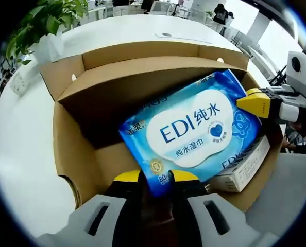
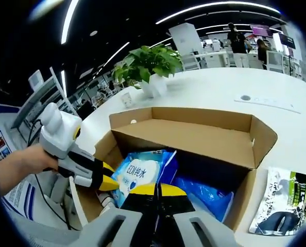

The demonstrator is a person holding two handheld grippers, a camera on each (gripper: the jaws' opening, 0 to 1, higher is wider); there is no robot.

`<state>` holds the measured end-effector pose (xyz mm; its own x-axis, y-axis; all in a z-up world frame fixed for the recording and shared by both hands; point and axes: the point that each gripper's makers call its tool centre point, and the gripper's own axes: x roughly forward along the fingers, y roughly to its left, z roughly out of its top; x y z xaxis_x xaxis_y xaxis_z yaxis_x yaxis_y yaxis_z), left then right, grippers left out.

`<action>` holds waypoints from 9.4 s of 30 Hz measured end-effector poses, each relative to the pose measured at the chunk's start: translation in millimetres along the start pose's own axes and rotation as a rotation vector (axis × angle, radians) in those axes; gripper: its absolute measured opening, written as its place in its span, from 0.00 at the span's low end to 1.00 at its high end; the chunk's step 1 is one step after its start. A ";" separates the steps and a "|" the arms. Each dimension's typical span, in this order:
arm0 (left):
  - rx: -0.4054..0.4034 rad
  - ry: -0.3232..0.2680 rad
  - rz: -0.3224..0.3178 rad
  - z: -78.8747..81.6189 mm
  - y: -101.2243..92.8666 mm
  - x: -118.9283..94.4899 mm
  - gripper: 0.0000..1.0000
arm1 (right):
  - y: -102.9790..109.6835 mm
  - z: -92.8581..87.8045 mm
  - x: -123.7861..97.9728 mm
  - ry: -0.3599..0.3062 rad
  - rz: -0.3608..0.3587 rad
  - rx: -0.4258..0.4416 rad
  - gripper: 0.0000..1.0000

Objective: Operate the shoe box by opening the lid, removing the specified soft item, and placing it in the target area until the item is outside and the box remains undamaged.

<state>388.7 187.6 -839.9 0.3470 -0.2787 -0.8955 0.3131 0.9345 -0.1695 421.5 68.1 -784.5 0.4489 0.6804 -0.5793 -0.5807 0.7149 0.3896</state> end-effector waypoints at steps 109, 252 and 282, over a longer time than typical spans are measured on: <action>0.042 -0.381 -0.269 114.0 -190.3 -66.4 0.00 | -109.1 9.9 -182.6 -0.131 -0.119 0.199 0.00; 0.661 -0.229 -0.111 125.2 -262.6 50.4 0.14 | -249.7 -40.9 -181.0 -0.083 -0.406 0.127 0.15; 0.526 -0.335 -0.246 129.9 -223.1 -33.4 0.21 | -175.2 -3.3 -190.1 -0.075 -0.306 -0.164 0.33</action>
<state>422.1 -40.3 -718.7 0.4396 -0.6025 -0.6662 0.7779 0.6262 -0.0530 435.7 -187.0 -745.0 0.6638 0.4530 -0.5951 -0.5105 0.8559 0.0823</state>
